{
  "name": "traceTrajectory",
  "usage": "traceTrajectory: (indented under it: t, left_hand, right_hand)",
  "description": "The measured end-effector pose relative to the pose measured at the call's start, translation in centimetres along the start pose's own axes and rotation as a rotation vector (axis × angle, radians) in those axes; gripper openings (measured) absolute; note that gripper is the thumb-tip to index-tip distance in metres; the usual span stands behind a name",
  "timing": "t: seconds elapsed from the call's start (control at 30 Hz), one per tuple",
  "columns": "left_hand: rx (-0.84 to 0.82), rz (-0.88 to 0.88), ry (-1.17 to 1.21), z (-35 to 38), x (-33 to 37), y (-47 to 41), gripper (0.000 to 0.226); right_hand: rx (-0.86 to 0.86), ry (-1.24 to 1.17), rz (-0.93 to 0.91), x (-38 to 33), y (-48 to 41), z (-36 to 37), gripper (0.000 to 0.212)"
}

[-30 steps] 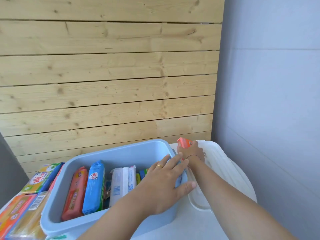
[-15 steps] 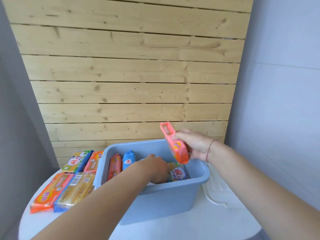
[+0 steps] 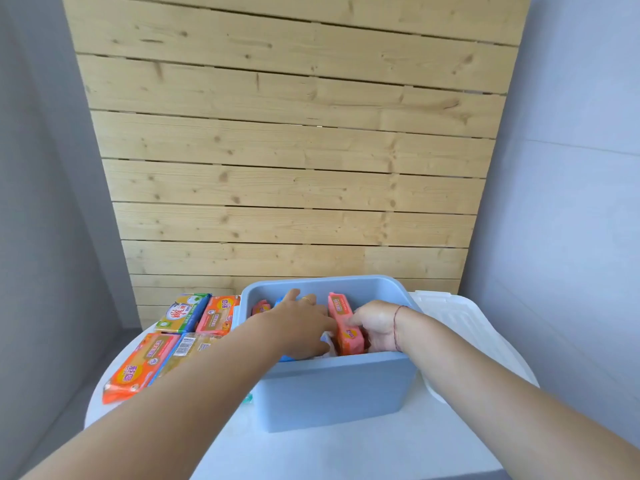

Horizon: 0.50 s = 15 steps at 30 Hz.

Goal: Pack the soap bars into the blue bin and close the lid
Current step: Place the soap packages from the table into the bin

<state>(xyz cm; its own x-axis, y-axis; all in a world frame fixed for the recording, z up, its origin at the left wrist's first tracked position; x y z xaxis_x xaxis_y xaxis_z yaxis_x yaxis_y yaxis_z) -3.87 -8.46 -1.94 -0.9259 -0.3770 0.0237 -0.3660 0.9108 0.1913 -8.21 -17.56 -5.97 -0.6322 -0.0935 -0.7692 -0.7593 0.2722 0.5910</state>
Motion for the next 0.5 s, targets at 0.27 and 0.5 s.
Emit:
traceTrajectory:
  t: [0.27,0.5]
  left_hand:
    - [0.180,-0.008,0.116,0.5,-3.1,1.7,0.033]
    - [0.188,0.012,0.349,1.0,-1.2,-0.4,0.051]
  right_hand:
    - [0.079,0.013,0.004,0.7,-0.7,-0.8,0.025]
    - [-0.134,-0.143,-0.029,0.1,-0.5,0.2,0.024]
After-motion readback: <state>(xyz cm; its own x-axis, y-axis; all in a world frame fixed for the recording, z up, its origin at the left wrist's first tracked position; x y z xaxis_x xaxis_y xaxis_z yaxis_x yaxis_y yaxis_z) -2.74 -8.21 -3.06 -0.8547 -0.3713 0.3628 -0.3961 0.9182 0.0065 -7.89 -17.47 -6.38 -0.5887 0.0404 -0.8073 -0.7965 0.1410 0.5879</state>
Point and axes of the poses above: each hand's wrist, its own y-axis away from the middle knuckle, its own z-axis out of the palm, x = y × z, the point moved 7 cm from there along -y, towards the middle knuckle, and after that the axes turned 14 degrees about y, right-handed, at the moved point
